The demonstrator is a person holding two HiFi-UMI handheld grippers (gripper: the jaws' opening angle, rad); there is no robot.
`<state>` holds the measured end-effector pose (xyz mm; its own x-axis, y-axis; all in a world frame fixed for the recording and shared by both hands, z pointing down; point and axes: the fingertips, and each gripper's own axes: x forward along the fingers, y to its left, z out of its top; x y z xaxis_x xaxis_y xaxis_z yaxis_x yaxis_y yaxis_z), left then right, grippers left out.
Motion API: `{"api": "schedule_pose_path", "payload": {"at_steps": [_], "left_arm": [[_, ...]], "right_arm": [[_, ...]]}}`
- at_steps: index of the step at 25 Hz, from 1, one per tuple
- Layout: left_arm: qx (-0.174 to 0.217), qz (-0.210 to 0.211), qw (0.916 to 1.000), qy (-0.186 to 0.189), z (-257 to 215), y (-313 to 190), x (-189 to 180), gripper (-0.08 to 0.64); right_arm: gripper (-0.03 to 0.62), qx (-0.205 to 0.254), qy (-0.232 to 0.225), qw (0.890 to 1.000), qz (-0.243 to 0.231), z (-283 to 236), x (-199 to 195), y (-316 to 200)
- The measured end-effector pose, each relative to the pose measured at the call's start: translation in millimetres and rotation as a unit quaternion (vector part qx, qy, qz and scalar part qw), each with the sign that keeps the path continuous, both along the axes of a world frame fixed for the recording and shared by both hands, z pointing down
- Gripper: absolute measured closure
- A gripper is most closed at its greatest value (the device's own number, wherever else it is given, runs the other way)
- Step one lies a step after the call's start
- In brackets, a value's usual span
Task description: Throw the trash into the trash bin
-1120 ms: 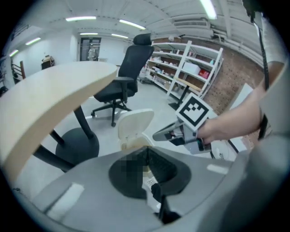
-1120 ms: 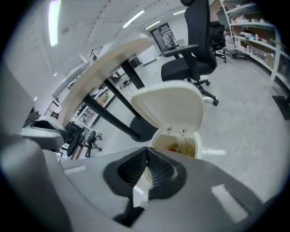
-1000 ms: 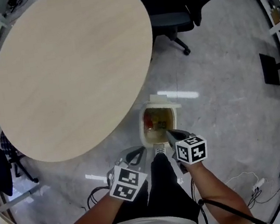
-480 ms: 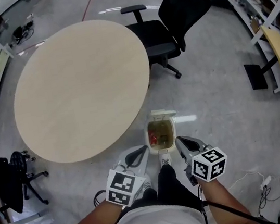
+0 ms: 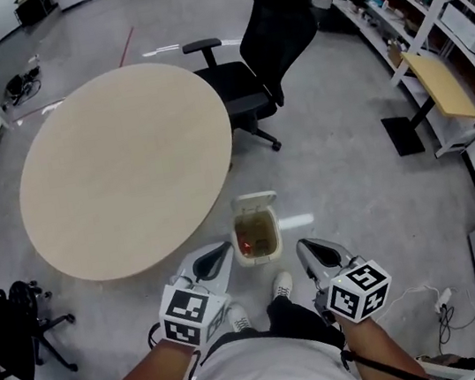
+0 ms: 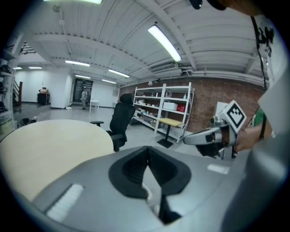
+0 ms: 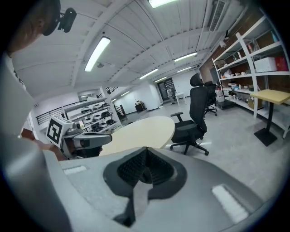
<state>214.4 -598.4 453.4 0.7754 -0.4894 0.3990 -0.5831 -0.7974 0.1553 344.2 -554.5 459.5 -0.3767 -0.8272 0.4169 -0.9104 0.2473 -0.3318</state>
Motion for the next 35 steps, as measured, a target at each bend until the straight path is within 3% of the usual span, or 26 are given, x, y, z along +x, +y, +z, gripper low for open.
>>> {"api": "schedule_pose_path", "payload": {"at_steps": [8, 19, 24, 35], "left_arm": [[0.009, -0.002, 0.9997, 0.023, -9, 27, 3, 0.551], [0.038, -0.050, 0.9975, 0.031, -36, 47, 19, 0.551], [0.034, -0.077, 0.9953, 0.048, -43, 65, 32, 0.551], [0.042, -0.112, 0.9919, 0.043, -49, 107, 61, 0.551]], "right_arm": [[0.589, 0.023, 0.016, 1.000, -0.010, -26, 5, 17], [0.589, 0.081, -0.017, 0.996, -0.045, -57, 23, 37], [0.589, 0.088, -0.022, 0.994, -0.060, -59, 40, 48], [0.589, 0.096, -0.035, 0.991, -0.086, -66, 73, 77]]}}
